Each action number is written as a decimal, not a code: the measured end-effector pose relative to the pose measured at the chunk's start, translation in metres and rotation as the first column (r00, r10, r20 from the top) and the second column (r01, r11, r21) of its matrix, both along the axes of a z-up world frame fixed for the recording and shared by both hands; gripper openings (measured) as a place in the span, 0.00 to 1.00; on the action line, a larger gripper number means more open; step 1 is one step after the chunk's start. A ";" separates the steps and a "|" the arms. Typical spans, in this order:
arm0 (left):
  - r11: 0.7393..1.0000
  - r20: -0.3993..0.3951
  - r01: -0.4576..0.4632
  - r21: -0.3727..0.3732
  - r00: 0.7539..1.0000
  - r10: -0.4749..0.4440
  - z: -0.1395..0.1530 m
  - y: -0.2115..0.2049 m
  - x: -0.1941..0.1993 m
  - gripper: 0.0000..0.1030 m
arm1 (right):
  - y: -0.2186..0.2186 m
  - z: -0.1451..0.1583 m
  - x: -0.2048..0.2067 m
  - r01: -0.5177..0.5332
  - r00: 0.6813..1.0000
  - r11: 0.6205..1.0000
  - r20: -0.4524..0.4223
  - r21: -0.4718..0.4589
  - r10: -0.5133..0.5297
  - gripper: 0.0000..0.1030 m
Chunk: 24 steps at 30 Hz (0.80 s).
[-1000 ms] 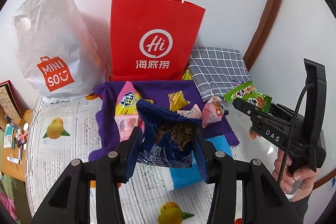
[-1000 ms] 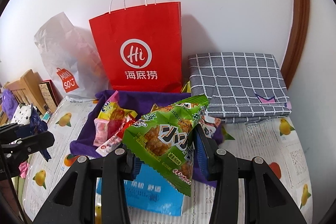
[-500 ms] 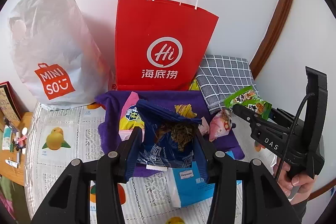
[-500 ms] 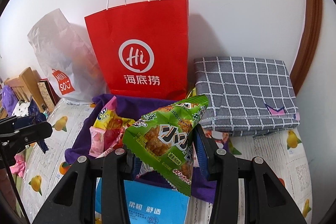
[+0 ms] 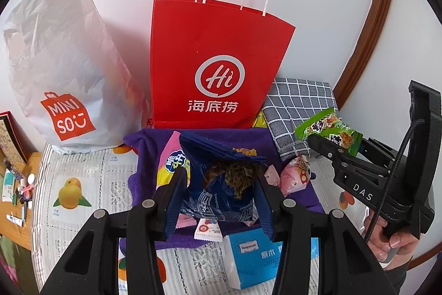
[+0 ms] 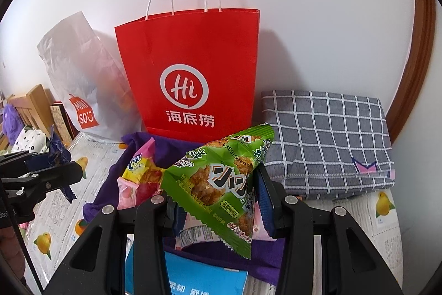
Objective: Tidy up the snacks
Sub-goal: 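Lower the blue bag and green bag over the towel with both grippers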
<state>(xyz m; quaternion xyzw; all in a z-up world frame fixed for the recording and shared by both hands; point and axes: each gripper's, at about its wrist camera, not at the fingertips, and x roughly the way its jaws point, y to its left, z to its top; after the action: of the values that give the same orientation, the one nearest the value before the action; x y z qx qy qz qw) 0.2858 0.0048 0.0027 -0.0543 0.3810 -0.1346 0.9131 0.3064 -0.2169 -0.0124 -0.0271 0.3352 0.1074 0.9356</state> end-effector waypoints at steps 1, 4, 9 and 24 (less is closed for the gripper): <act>1.000 -0.001 0.002 0.001 1.000 -0.002 -0.001 0.000 0.001 0.44 | 0.000 0.000 0.001 -0.003 1.000 1.000 0.001 -0.001 0.003 0.42; 1.000 -0.006 -0.006 0.006 1.000 0.006 -0.004 0.002 0.009 0.44 | 0.002 -0.002 0.007 -0.014 1.000 1.000 0.000 -0.003 0.014 0.42; 1.000 -0.020 -0.015 0.000 1.000 0.015 -0.011 0.006 0.020 0.44 | 0.000 -0.009 0.017 -0.018 1.000 1.000 -0.007 -0.010 0.018 0.42; 0.999 -0.084 -0.022 -0.036 0.996 0.019 -0.041 0.009 0.050 0.44 | 0.001 -0.046 0.045 -0.053 0.995 0.998 -0.080 -0.021 0.051 0.42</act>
<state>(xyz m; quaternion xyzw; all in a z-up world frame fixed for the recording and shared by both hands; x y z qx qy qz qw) 0.3358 0.0140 -0.0385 -0.0805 0.4159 -0.1298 0.8965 0.3515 -0.2162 -0.0583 -0.0426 0.3724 0.1290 0.9181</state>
